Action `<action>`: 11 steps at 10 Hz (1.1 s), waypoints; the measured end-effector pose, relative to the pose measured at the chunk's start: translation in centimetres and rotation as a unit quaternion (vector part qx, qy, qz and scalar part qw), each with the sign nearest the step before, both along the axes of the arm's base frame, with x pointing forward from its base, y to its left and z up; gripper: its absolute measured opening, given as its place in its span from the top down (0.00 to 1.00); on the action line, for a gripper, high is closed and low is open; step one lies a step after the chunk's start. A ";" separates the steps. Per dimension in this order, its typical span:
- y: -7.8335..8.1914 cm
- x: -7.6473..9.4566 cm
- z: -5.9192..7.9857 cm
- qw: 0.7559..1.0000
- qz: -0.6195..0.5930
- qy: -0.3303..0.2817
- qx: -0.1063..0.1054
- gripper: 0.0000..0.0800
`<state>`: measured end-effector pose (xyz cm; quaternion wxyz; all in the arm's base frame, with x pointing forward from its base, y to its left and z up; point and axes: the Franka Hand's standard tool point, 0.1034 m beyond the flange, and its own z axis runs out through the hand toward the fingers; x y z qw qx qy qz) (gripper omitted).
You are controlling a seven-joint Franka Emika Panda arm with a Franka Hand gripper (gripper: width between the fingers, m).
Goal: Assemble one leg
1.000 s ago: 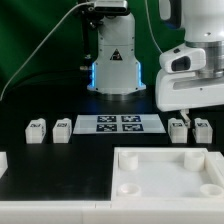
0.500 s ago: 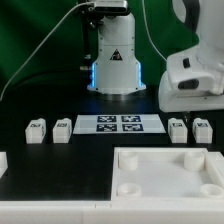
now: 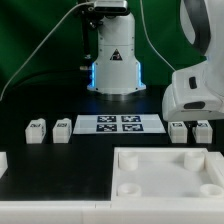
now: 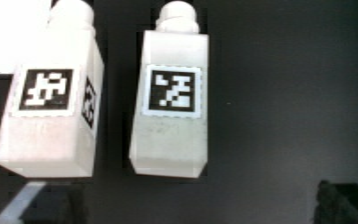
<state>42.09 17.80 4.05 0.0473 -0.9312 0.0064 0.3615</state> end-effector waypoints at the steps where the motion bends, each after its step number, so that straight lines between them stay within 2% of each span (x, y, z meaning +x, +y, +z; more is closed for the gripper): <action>1: 0.1 -0.5 -0.7 1.000 0.000 0.003 -0.002 0.19; 4: 0.0 -2.4 -2.1 1.000 0.002 0.007 -0.006 0.19; 8: 0.4 -3.2 -3.1 1.000 0.003 0.016 -0.009 0.19; 10: 0.4 -3.2 -3.1 1.000 0.003 0.016 -0.009 0.52; 11: 0.4 -3.2 -3.1 1.000 0.003 0.016 -0.009 0.52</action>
Offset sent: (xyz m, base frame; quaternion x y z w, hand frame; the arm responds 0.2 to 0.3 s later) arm -0.0221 -0.0038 -0.0169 -0.0020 0.0097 0.0062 0.9999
